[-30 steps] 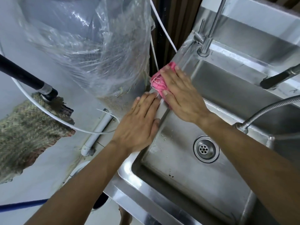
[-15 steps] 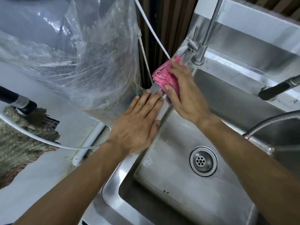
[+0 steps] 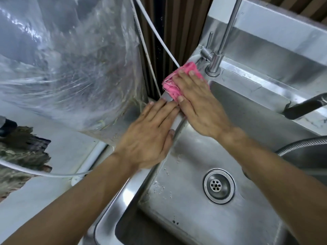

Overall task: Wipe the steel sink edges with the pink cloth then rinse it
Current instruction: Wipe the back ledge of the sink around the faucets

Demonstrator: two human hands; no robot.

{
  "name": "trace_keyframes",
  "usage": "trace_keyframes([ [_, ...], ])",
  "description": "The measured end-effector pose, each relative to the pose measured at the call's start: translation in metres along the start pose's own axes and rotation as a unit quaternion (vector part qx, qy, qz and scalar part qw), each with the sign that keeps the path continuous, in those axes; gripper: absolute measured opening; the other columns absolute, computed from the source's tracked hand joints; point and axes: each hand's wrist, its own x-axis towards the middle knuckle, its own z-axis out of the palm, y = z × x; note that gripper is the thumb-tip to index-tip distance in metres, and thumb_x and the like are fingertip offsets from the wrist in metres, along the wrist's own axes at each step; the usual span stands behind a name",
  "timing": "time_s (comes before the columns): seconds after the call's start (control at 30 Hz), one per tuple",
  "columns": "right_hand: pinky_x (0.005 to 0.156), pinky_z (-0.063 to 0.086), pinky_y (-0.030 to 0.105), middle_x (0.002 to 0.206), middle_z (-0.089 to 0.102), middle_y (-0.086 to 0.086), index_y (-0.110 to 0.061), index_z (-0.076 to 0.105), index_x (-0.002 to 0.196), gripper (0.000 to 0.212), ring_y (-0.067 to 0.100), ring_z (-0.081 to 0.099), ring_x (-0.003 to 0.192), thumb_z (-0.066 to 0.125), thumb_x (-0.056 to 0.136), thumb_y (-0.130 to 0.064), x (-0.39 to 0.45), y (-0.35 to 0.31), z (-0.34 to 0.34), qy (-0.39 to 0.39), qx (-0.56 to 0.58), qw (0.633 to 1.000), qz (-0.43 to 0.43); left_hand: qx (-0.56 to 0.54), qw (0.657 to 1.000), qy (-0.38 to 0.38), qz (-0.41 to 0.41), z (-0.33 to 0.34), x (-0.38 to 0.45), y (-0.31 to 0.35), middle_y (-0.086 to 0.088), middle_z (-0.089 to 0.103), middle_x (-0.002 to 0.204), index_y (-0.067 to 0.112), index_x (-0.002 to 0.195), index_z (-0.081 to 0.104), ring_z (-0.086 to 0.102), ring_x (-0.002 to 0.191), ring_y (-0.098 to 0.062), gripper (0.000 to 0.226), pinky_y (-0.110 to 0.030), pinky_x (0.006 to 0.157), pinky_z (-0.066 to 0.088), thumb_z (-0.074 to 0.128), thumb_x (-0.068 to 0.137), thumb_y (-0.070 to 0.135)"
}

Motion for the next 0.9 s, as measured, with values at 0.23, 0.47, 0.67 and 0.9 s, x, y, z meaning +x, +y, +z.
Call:
trace_keyframes([
  [0.23, 0.130, 0.001, 0.035, 0.172, 0.018, -0.003, -0.021, 0.028, 0.162, 0.050, 0.014, 0.004, 0.160, 0.027, 0.114, -0.034, 0.048, 0.008, -0.015, 0.015, -0.001, 0.998, 0.061, 0.017, 1.000, -0.019, -0.001, 0.007, 0.003, -0.005, -0.001, 0.008, 0.173, 0.011, 0.164, 0.014, -0.003, 0.160, -0.019, 0.065, -0.044, 0.130, 0.007, 0.016, 0.108, 0.043],
  [0.47, 0.125, -0.010, 0.019, 0.173, 0.008, -0.006, -0.022, 0.018, 0.165, 0.054, 0.002, -0.006, 0.157, 0.028, 0.114, -0.036, 0.025, 0.009, -0.015, -0.013, 0.025, 0.998, 0.049, 0.002, 1.000, -0.025, -0.013, 0.004, 0.003, -0.003, 0.001, 0.003, 0.173, 0.014, 0.164, 0.012, -0.007, 0.159, -0.017, 0.063, -0.043, 0.129, 0.005, 0.016, 0.109, 0.042],
  [0.67, 0.128, -0.001, 0.031, 0.171, 0.021, -0.001, -0.018, 0.030, 0.162, 0.052, 0.016, 0.005, 0.160, 0.026, 0.113, -0.036, 0.065, 0.016, -0.016, -0.004, -0.022, 0.999, 0.049, -0.010, 0.999, -0.027, -0.021, 0.004, 0.004, -0.004, 0.003, 0.001, 0.173, 0.016, 0.164, 0.011, -0.008, 0.159, -0.014, 0.062, -0.039, 0.130, 0.001, 0.014, 0.108, 0.041],
  [0.9, 0.130, -0.006, 0.033, 0.174, 0.007, -0.002, -0.018, 0.014, 0.165, 0.058, 0.010, -0.006, 0.159, 0.025, 0.113, -0.041, 0.016, -0.001, -0.008, 0.002, 0.018, 0.997, 0.071, -0.011, 0.999, -0.025, -0.022, 0.003, 0.003, -0.002, 0.005, 0.001, 0.173, 0.017, 0.165, 0.009, -0.008, 0.159, -0.014, 0.061, -0.038, 0.129, -0.002, 0.018, 0.109, 0.040],
])
